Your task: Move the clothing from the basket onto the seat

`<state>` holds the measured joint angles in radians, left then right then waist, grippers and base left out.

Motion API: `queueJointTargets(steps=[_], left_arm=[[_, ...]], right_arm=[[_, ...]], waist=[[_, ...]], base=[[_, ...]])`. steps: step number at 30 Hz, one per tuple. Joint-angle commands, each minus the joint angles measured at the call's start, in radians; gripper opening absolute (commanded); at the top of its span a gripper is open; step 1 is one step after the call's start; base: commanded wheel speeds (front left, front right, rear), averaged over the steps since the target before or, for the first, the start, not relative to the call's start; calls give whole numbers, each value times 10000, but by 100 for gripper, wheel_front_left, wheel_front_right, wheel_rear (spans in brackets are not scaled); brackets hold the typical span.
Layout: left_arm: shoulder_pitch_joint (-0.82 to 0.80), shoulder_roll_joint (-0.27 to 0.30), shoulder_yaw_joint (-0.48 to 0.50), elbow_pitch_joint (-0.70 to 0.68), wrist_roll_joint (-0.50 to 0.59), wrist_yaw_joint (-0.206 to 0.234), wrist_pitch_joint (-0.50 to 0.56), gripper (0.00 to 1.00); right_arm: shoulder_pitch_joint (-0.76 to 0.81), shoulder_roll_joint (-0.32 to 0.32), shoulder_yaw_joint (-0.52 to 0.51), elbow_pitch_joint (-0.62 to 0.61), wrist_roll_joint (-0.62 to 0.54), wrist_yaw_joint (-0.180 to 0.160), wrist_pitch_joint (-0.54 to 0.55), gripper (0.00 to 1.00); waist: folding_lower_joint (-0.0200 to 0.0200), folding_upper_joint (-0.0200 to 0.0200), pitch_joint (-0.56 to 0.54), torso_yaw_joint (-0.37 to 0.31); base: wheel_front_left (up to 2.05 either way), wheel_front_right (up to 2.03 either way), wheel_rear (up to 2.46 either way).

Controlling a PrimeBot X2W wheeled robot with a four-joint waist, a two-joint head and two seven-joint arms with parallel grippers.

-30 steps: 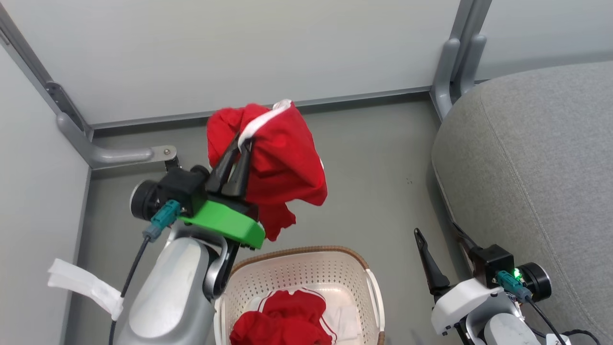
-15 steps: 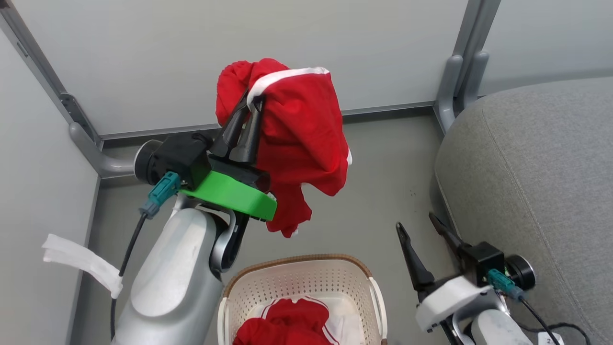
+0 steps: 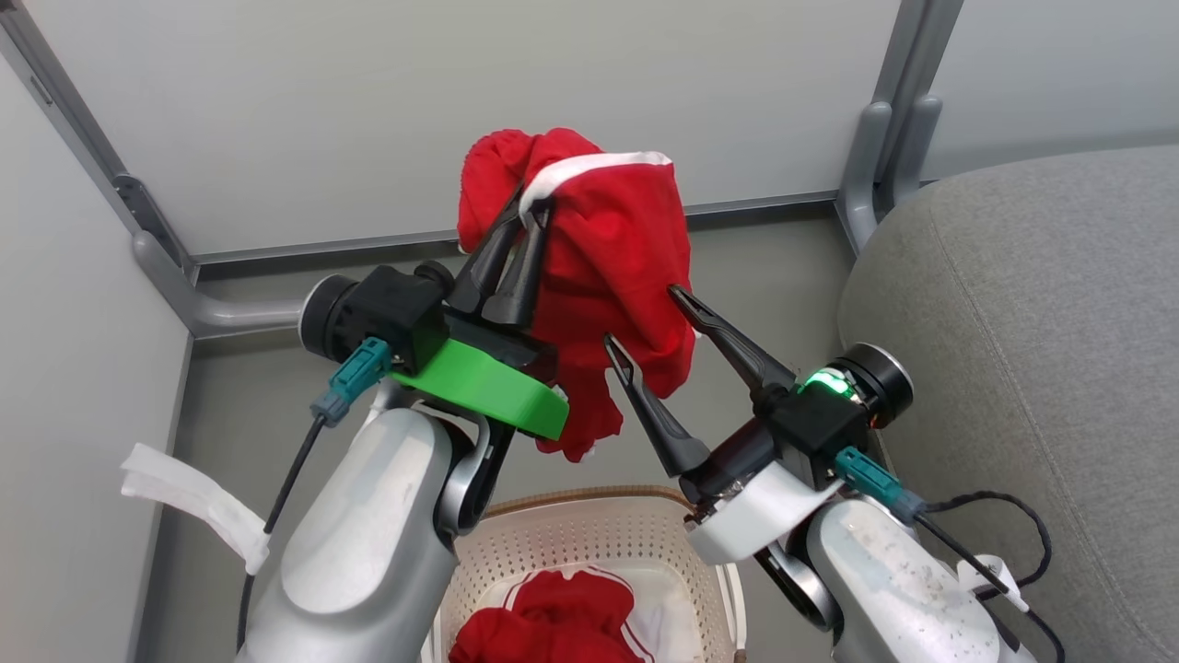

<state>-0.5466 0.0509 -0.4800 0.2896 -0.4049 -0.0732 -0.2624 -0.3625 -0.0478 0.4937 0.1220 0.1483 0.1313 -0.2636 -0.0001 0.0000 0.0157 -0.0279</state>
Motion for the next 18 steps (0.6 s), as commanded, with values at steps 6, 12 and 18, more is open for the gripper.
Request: queueJointTargets(steps=[6,12,18], left_arm=[[-241,12,-599,-208,-287,156,-37,0],[-319,10,-1149,-396,-583,218,-37,0],[-419,7,-1717,-571,-844,238,-37,0]], right_arm=[[-790,-44,-114,1296,-514,-10,-13,100],[-1364,-45,-39,2210,-557,-10,-13,100],[-1952,-47,42,3001,-318,-10,-11,100]], waist=[[1,0,78,346],[1,0,203,626],[1,0,342,884]], base=[[0,0,0],[0,0,0],[0,0,0]])
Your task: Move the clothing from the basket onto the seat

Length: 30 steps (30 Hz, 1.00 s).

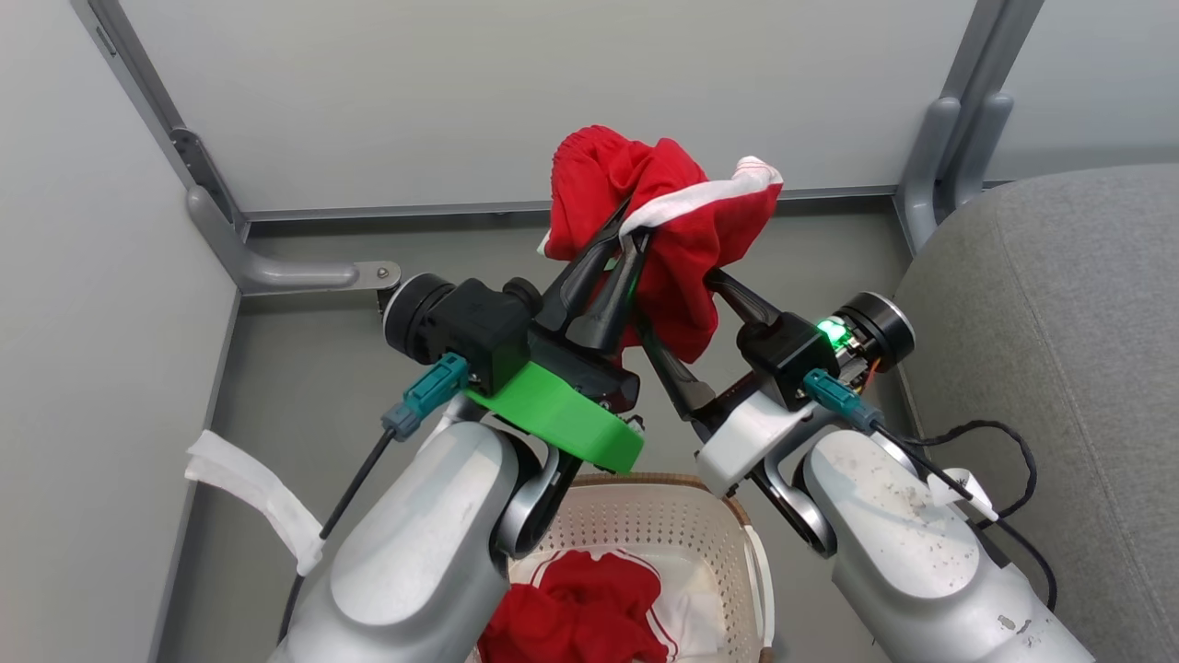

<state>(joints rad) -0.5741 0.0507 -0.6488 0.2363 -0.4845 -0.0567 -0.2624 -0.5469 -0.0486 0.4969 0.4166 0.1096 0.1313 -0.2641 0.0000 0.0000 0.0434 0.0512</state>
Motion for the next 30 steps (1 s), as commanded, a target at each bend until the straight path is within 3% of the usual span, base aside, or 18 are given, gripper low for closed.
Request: queueJointTargets(steps=[1,5,7,8,22,23,24,25,30], left_arm=[[-150,12,-111,-65,-93,83,-37,0],[-191,10,-351,-79,-279,108,-37,0],[-188,10,-409,-77,-302,120,-37,0],[-193,10,-403,-63,-330,127,-37,0],[8,10,-88,-42,-66,117,-37,0],[19,10,-77,-52,-66,108,-37,22],[20,10,-59,-84,-11,97,-37,69],[51,10,-36,-97,23,86,-37,100],[189,10,59,24,179,-56,-36,100]], right_arm=[[-194,-39,30,128,111,-10,-6,100],[-461,-41,278,231,373,-10,-5,100],[-537,-41,352,292,533,-10,-5,28],[-590,-34,384,296,628,-10,-5,0],[-580,-39,384,294,923,-10,-5,0],[-575,-39,349,275,930,-10,-5,0],[-573,-39,309,236,936,-10,-5,0],[-561,-39,278,206,952,-10,-7,0],[-415,-42,153,74,1016,-10,-7,0]], waist=[[0,0,83,131],[0,0,173,275],[0,0,210,334],[0,0,229,357],[0,0,390,219],[0,0,398,202],[0,0,412,169],[0,0,424,121],[0,0,418,-291]], base=[[0,0,0],[0,0,0],[0,0,0],[0,0,0],[0,0,0],[0,0,0],[0,0,0],[0,0,0],[0,0,0]])
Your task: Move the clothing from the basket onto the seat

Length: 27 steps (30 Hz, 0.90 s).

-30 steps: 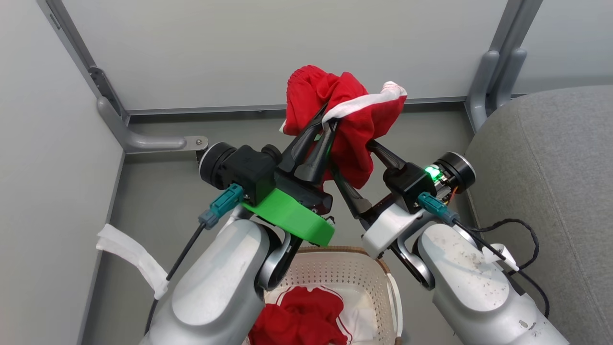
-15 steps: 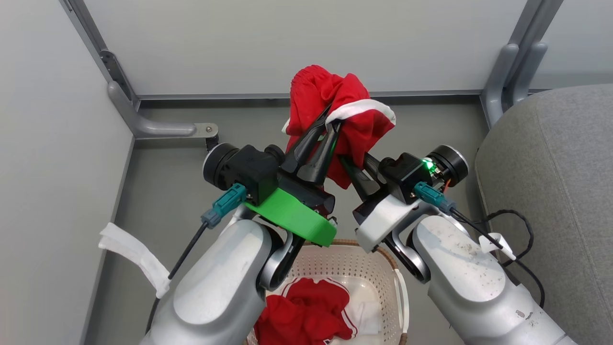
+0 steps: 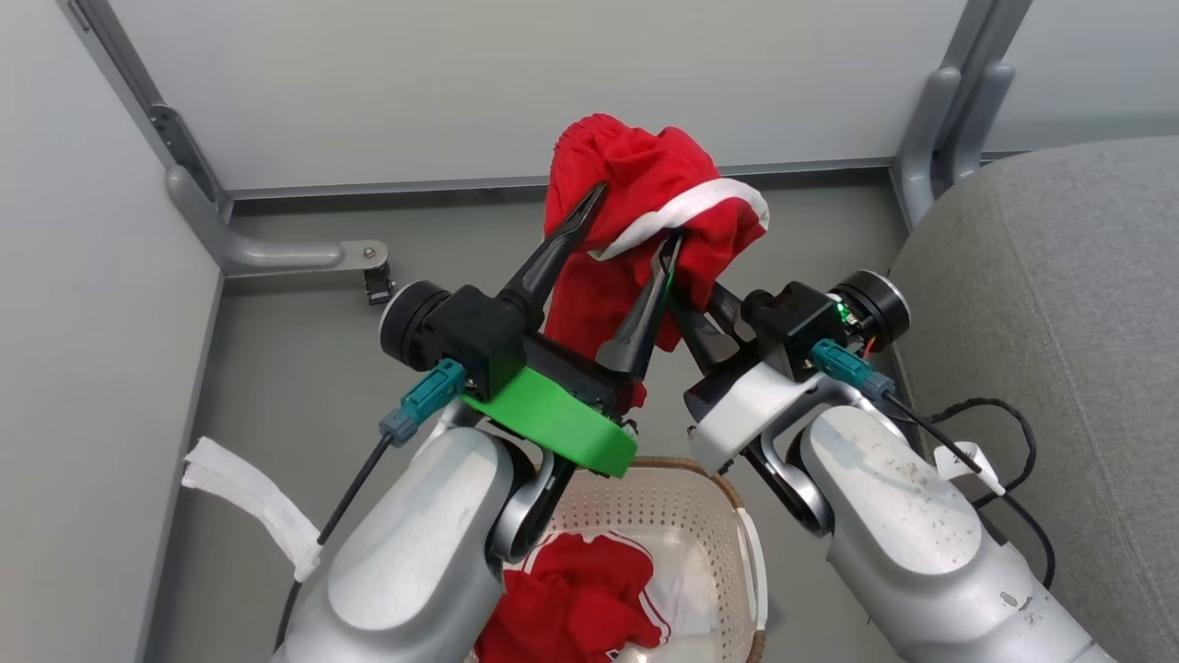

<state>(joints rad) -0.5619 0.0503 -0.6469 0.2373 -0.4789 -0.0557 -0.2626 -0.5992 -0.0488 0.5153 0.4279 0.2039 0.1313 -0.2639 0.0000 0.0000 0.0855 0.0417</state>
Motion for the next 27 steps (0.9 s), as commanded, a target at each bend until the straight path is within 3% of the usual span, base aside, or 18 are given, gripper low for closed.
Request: queueJointTargets(steps=[1,6,23,27], left_arm=[[130,14,58,46,135,-96,-34,100],[365,15,135,96,305,-231,-23,100],[1094,17,103,-219,287,-442,-23,100],[1026,18,-168,-352,270,-499,-23,100]], right_arm=[[152,-36,-48,-54,91,-10,-9,0],[288,-33,-240,-209,80,-10,-9,0],[1343,-31,-775,-974,-123,-12,-9,0],[1615,-37,-1356,-1236,-212,-12,-9,0]], waist=[[0,0,-16,-340],[0,0,-47,-1168],[0,0,-63,-5212],[0,0,130,-5661]], base=[[0,0,0],[0,0,0],[0,0,0],[0,0,0]])
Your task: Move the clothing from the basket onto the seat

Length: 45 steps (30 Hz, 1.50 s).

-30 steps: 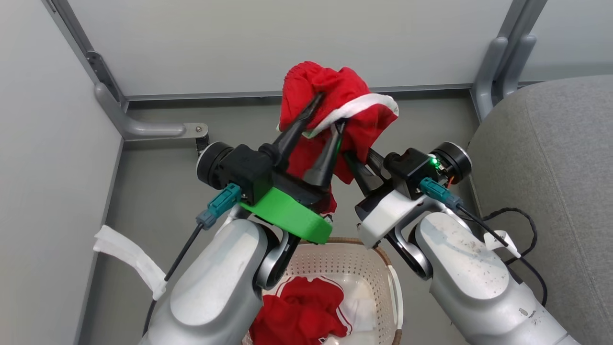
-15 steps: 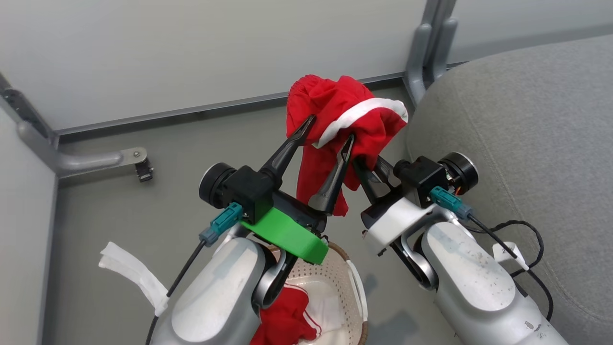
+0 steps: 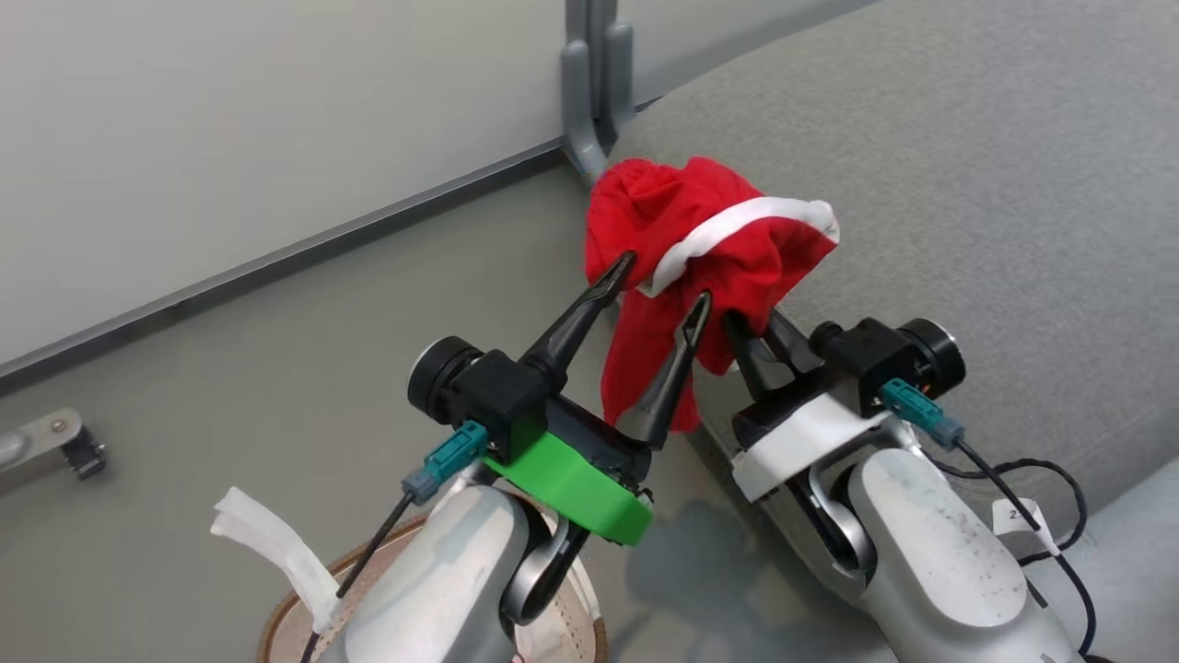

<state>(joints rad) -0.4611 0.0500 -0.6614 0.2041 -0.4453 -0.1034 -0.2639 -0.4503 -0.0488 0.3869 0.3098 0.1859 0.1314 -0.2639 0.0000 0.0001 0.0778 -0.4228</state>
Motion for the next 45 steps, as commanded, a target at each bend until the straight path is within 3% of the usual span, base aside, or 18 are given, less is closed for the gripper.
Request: queueJointTargets(steps=[1,11,18,21,33,38,45], left_arm=[[-45,27,-102,-39,-79,-40,-9,100],[-98,36,-613,186,52,-186,-9,100],[191,35,32,436,918,-219,-9,100],[128,96,164,316,1313,-253,-9,100],[-704,1369,-36,-335,1628,-288,-9,100],[-979,1945,-196,-678,1642,-290,-9,100],[-1356,2625,-460,-1118,1530,-290,-9,100]], right_arm=[[209,-36,-229,-102,-100,-14,-9,0],[804,-29,-1500,-664,-577,-14,-9,0],[-398,-29,-2474,-97,-1350,-14,-9,0],[-1147,-388,-3209,434,-1795,-15,-9,0],[-4079,-2292,-6173,2189,-2943,-14,-9,0],[-4950,-2762,-7481,2792,-3446,-15,-8,0],[-5878,-2832,-9671,3402,-4121,-14,-8,0]], waist=[[0,-1,252,-1042],[0,-1,737,-1176],[0,-1,1569,-1159],[0,-1,2151,-848],[0,-1,4563,142],[0,-1,5463,396],[0,-1,6618,855]], base=[[0,0,0],[0,0,0],[0,0,0],[0,0,0],[0,0,0],[0,0,0],[0,0,0]])
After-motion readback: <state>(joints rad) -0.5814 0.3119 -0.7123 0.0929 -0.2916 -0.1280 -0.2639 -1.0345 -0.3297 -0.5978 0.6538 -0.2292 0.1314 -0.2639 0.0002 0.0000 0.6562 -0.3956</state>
